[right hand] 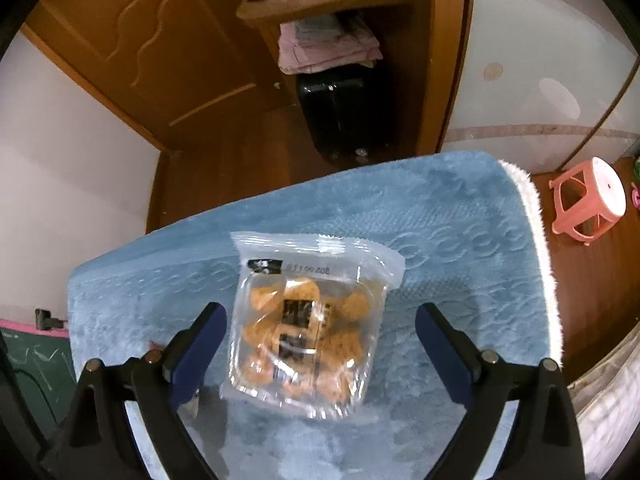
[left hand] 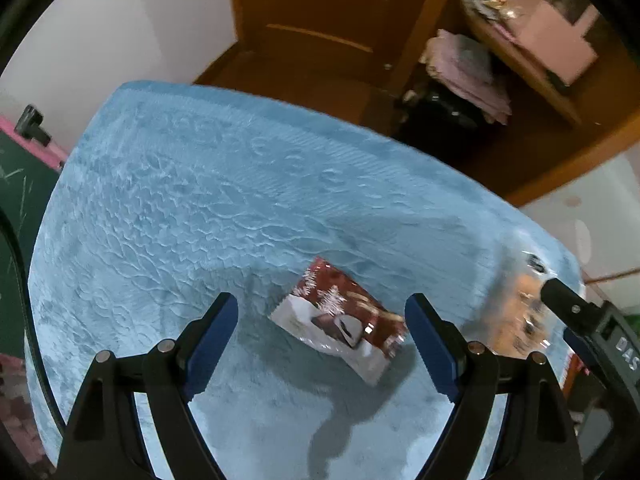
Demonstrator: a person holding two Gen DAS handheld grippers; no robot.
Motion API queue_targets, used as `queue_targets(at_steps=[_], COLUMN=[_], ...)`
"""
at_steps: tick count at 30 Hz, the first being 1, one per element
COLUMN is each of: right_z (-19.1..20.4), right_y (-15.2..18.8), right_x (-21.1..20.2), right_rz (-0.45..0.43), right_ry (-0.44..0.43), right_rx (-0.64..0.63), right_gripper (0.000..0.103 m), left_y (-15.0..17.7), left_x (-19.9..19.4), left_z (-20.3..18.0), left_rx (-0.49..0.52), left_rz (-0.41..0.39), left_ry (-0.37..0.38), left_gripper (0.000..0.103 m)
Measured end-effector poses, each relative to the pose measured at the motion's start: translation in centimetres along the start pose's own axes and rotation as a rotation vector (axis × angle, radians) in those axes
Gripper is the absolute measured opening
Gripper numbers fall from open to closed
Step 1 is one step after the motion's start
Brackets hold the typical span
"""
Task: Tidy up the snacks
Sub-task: 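Grasp the brown-and-white wrapper with left gripper while right gripper grasps the orange-cookie bag, then carry the brown wrapper and orange-cookie bag over the white tray with both grippers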
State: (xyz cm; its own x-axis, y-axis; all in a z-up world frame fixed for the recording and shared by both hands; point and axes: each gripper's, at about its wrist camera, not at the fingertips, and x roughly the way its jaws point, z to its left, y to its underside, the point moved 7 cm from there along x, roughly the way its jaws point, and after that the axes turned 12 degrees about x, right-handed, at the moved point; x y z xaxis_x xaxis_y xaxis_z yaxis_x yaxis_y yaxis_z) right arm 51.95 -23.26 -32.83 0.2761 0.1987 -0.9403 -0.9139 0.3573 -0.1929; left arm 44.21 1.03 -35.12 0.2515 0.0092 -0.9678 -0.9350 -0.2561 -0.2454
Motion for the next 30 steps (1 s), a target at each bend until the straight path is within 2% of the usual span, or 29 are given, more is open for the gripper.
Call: queue_targets(at_steps=[5, 9, 12, 13, 15, 16, 17, 18, 19, 25, 30], right_z=[1.0, 0.5, 0.4, 0.4, 0.2, -0.3, -0.7, -1.1, -1.7, -4.7, -6.4], right_y=[0.7, 1.6, 2.1, 2.5, 3.0, 3.2, 3.5, 3.6, 3.9, 6.1, 8.5], right_x=[2.7, 4.0, 3.6, 3.3, 2.7, 2.5, 2.4, 2.2, 2.1, 0.2, -3.4], right_rz=[0.044, 0.114, 0.093, 0.096, 0.092, 0.099, 0.104, 0.11, 0.115, 0.153, 0.143], right_ry=[0.023, -0.036, -0.033, -0.041, -0.042, -0.031, -0.035, -0.045, -0.054, -0.097, -0.134], right_rx=[-0.037, 0.018, -0.024, -0.04, -0.053, -0.05, -0.041, -0.029, -0.018, 0.032, 0.046], right_gripper=[0.097, 0.097, 0.089, 0.082, 0.081, 0.08, 0.08, 0.079, 0.079, 0.076, 0.076], left_y=[0.6, 1.3, 1.8, 2.0, 2.4, 2.5, 2.7, 2.9, 3.1, 6.5, 9.6], left_x=[2.5, 4.2, 4.4, 4.5, 4.4, 4.3, 4.1, 3.7, 3.5, 1.9, -2.1], left_z=[-0.2, -0.4, -1.1, -1.6, -2.1, -2.4, -2.8, -3.2, -3.8, -5.8, -6.0], left_rx=[-0.064, -0.118, -0.089, -0.076, -0.066, -0.063, -0.052, -0.038, -0.011, 0.148, 0.251], left_rz=[0.019, 0.047, 0.046, 0.051, 0.06, 0.054, 0.052, 0.051, 0.055, 0.067, 0.055], left_ry=[-0.021, -0.007, -0.052, -0.065, -0.081, -0.081, -0.085, -0.085, -0.086, -0.083, -0.06], left_gripper=[0.085, 0.085, 0.085, 0.085, 0.079, 0.068, 0.053, 0.045, 0.042, 0.037, 0.037])
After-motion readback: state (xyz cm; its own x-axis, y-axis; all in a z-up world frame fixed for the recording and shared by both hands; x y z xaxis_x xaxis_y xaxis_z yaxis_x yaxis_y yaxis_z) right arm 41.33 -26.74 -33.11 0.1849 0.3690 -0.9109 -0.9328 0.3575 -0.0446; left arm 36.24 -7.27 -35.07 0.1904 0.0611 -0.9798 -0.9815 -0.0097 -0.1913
